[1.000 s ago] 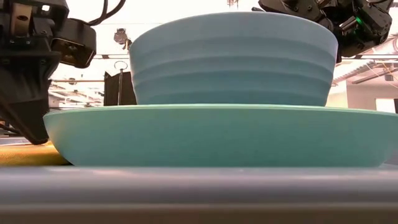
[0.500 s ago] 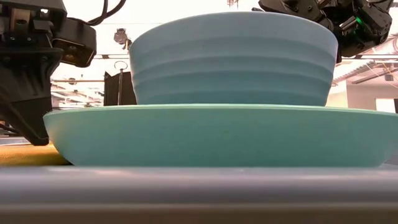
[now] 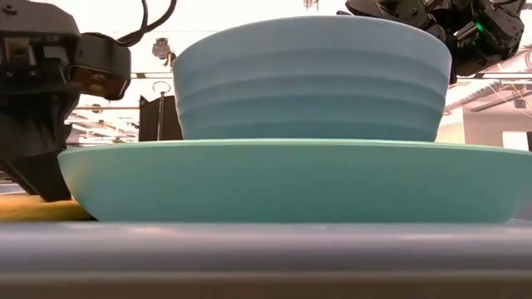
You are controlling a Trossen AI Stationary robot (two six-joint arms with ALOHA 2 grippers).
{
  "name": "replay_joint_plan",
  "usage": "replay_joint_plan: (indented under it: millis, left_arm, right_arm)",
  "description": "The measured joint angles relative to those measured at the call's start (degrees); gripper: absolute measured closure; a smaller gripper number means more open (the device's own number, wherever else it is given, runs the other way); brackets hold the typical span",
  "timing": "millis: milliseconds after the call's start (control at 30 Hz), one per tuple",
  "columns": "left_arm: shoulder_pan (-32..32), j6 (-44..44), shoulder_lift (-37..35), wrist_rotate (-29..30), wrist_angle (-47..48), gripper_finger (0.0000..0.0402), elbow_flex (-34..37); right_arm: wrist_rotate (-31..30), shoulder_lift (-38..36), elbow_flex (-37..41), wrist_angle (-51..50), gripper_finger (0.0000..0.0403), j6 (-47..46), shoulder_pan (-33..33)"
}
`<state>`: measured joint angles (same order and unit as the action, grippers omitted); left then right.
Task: Set up tray
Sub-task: Put the white table knife on the top of the yellow table napkin to the right of the orange spoon
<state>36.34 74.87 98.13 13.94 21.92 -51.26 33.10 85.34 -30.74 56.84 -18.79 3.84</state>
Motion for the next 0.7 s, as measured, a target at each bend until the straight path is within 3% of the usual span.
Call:
replay_joint_plan:
  millis: [700]
  left_arm:
    - [-0.79, 6.96, 0.82, -1.93, -1.3, 0.0245, -0.1]
  right_arm:
    - [0.0, 0.0, 0.0, -0.16, 0.0369, 0.02, 0.02]
